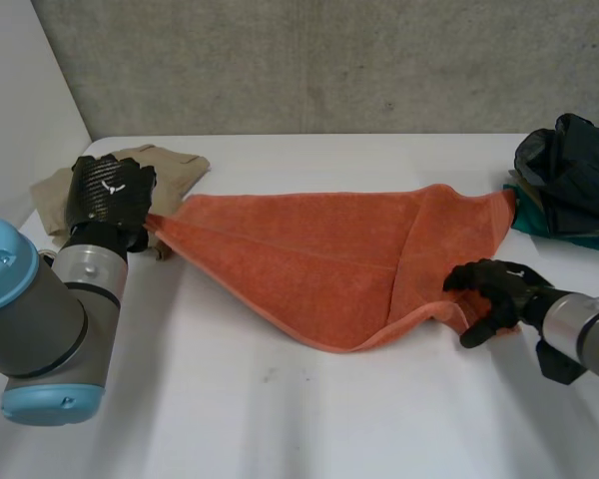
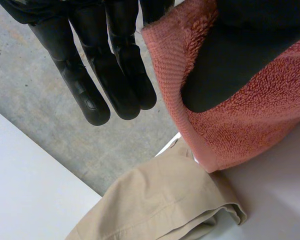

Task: Fold the laundry.

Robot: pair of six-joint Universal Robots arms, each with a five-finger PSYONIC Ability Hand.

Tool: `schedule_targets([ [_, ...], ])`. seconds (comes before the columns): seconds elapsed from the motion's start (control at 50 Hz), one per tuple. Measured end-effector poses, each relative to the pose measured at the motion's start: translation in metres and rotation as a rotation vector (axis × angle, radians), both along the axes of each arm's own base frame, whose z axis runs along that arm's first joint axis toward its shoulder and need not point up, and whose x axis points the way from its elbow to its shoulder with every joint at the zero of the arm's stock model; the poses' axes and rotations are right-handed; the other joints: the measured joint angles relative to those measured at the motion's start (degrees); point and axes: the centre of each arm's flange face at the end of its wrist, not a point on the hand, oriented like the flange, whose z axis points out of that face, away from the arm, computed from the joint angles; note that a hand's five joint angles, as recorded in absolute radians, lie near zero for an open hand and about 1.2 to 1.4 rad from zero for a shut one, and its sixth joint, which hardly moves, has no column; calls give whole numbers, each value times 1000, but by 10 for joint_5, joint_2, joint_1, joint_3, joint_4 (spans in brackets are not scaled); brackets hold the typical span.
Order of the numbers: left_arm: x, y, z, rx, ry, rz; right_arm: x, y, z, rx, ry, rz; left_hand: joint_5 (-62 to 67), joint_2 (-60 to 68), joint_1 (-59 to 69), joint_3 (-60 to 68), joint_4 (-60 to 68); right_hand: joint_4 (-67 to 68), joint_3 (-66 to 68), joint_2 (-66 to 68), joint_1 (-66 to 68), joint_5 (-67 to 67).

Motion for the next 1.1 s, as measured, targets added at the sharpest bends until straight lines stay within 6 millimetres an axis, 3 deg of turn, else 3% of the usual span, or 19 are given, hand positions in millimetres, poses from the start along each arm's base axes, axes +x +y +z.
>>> schedule_targets([
  [0.12,0,-1,1,-3,1,0,18,1,-13,4,1,49,0,0,0,0,0,51,50,54,55,47],
  [0.22,0,0,1,-1,0,-1,26,1,-21,8,16,60,0,0,0,0,0,324,323,332,282,316],
  [0.3,0,1,3,6,-3,-1,24,-6,-18,-36,45,14,0,0,0,0,0,392,389,389,352,377],
  [0.38,3,6,12,9,-5,1,18,-13,15,-180,99,-34,0,0,0,0,0,393,390,389,352,377],
  [0.48,11,13,34,-4,-1,16,9,-8,63,-341,246,-12,0,0,0,0,0,394,390,389,352,377],
  [0.6,29,35,71,-16,-18,38,-11,12,118,-496,605,72,0,0,0,0,0,395,390,389,352,377],
  [0.7,36,56,77,45,-92,18,-20,25,141,-533,784,95,0,0,0,0,0,395,390,389,352,377],
  [0.8,36,65,63,135,-178,-20,-21,27,141,-513,851,113,0,0,0,0,0,395,390,389,352,377],
  [0.88,28,53,28,263,-283,-59,-6,14,113,-451,891,203,0,0,0,0,0,395,390,389,352,377],
  [0.98,12,9,2,289,-325,-59,19,-16,89,-455,910,235,0,0,0,0,0,395,391,389,352,377],
  [1.04,0,-24,4,220,-308,-37,32,-41,91,-539,896,179,0,0,0,0,1,395,391,389,352,377],
  [1.1,-11,-56,21,91,-264,-9,42,-67,110,-701,856,74,0,0,0,0,1,395,391,389,352,377],
])
